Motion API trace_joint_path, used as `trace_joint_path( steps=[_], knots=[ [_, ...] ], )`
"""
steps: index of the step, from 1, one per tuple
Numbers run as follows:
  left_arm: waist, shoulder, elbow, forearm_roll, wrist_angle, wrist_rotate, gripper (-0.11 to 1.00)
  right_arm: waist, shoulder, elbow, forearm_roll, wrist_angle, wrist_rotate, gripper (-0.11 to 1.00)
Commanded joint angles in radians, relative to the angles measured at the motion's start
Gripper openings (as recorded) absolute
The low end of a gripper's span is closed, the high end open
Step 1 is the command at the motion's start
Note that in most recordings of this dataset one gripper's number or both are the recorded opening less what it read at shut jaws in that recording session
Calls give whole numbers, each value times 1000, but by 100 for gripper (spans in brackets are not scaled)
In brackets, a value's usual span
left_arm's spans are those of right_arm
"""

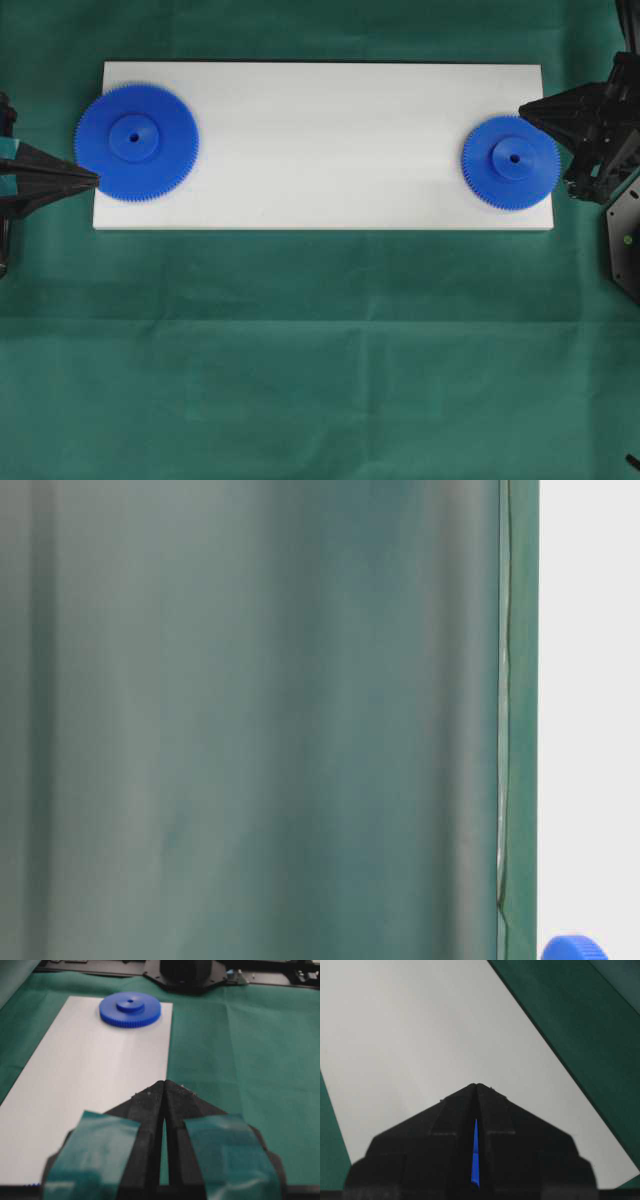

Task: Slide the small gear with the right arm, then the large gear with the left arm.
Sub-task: 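Lift the right gripper off the small gear and hold beside it, then move the left gripper onto the hub of the large blue gear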

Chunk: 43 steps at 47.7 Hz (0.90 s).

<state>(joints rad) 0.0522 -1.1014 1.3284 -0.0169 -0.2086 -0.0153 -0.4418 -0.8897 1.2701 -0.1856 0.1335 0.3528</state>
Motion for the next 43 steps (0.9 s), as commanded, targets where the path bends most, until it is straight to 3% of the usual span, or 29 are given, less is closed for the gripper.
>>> trace_joint_path(
  steps=[1,19,29,43],
  knots=[
    [8,8,-29,-2,3,2,0,0,0,-9,-3,-8,-2,50],
    [153,3,-57,-2,112,5,0,2,0,-2,-2,-9,-2,50],
    [189,6,-52,-2,137,9,0,6,0,-2,-3,-9,-2,50],
    [285,87,-37,-2,184,21,0,8,-2,-9,-3,-9,-3,50]
  ],
)
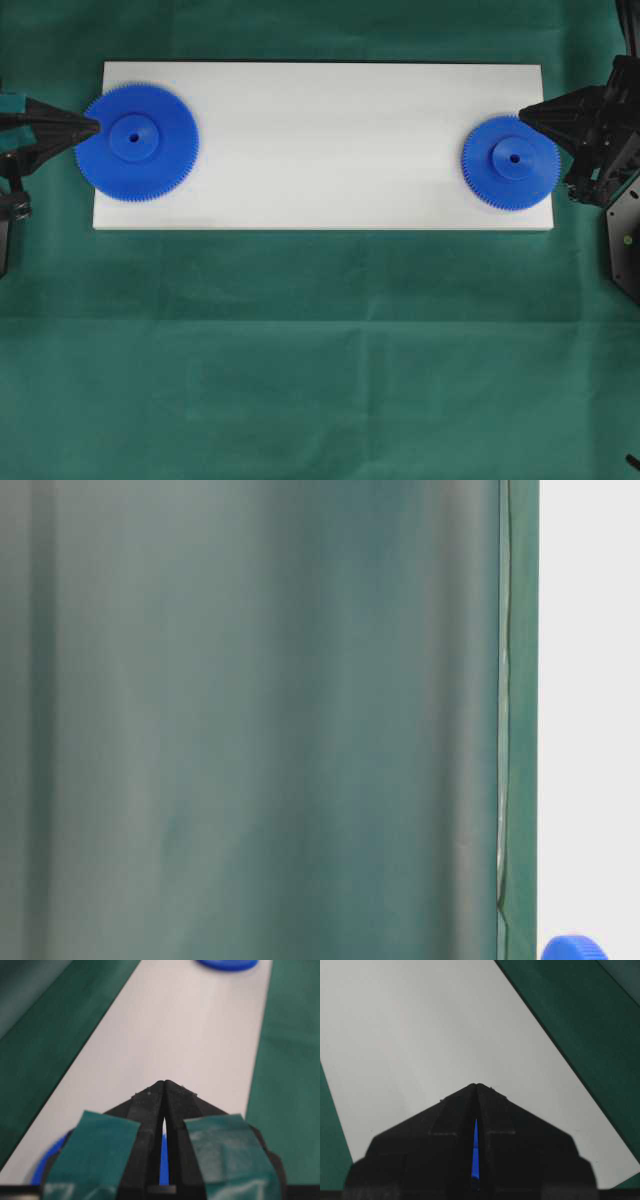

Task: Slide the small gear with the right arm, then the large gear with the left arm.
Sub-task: 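Move the left gripper onto the hub of the large blue gear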

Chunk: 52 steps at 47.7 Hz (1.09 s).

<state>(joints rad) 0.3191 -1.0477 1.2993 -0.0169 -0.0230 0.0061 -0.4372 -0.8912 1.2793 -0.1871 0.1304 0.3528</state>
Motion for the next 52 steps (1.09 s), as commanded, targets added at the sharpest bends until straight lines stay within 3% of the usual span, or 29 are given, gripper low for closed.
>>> trace_joint_path(
  steps=[1,21,52],
  knots=[
    [21,43,-8,-2,-2,0,0,2,2,-18,0,-6,-2,50],
    [72,258,-21,0,-6,3,0,2,2,-12,0,-6,-2,50],
    [160,545,-34,2,-153,5,0,3,2,-5,-2,-6,-2,50]
  ],
)
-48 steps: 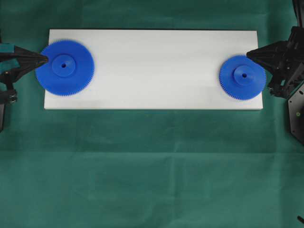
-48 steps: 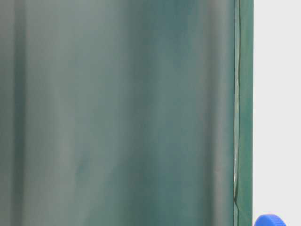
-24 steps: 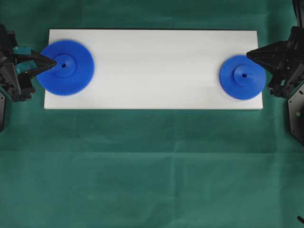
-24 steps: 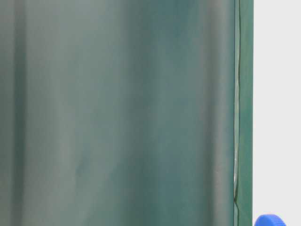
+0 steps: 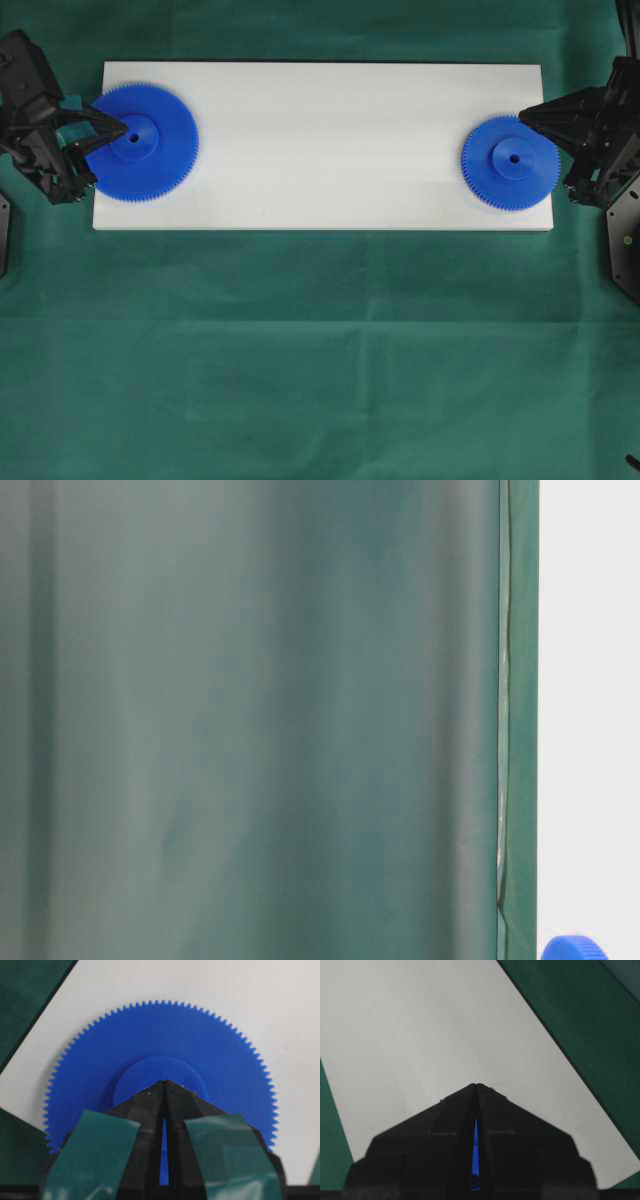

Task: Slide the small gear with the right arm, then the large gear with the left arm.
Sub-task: 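Move the left gripper onto the hub of the large blue gear, then press the left gripper down on the large gear's hub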

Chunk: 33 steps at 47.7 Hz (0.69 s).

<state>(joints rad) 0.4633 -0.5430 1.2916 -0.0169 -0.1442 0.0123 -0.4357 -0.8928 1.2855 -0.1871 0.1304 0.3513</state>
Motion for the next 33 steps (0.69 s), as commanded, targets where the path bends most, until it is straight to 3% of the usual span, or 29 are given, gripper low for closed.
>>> trace_joint_path(
  steps=[1,33],
  knots=[
    [17,49,-29,2,-35,-2,0,2,3,-9,-2,-8,0,50],
    [32,261,-75,2,-32,-6,0,2,-55,25,-2,0,2,50]
  ],
)
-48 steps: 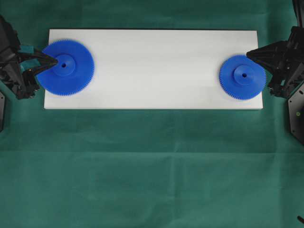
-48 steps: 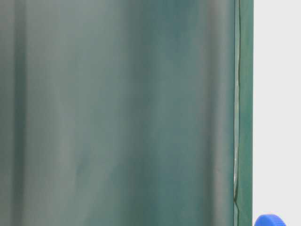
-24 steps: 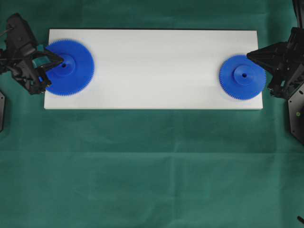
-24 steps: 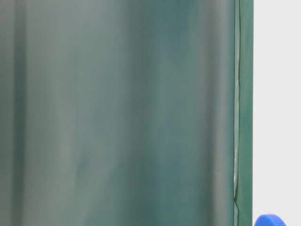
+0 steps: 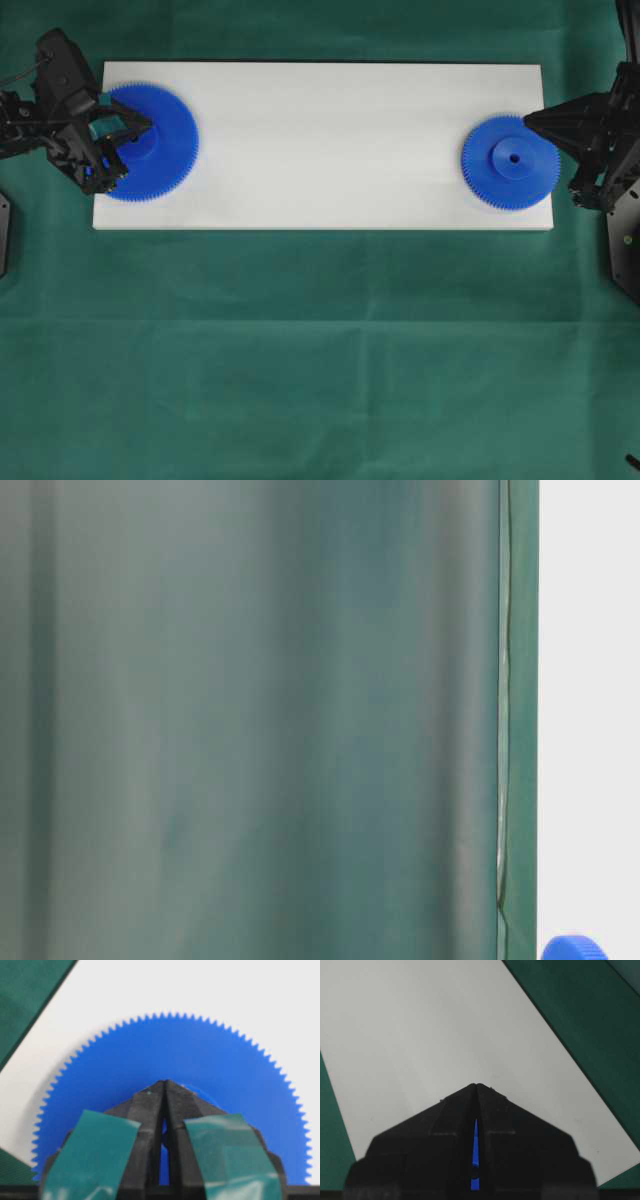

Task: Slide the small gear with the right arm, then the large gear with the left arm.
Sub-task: 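Press the left gripper down on the large gear's hub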

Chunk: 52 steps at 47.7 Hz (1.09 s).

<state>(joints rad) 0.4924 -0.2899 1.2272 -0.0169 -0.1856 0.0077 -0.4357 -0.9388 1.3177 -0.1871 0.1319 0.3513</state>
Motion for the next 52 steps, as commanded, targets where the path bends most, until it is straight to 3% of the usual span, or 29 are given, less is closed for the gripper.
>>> trace_joint_path(
  steps=[1,22,52],
  knots=[
    [3,8,-11,0,14,-3,0,2,-12,-6,0,0,2,50],
    [2,-92,-12,0,207,-6,0,2,-23,-3,-2,8,2,50],
    [-21,-101,-18,0,239,-11,0,2,-25,0,-2,5,2,50]
  ],
)
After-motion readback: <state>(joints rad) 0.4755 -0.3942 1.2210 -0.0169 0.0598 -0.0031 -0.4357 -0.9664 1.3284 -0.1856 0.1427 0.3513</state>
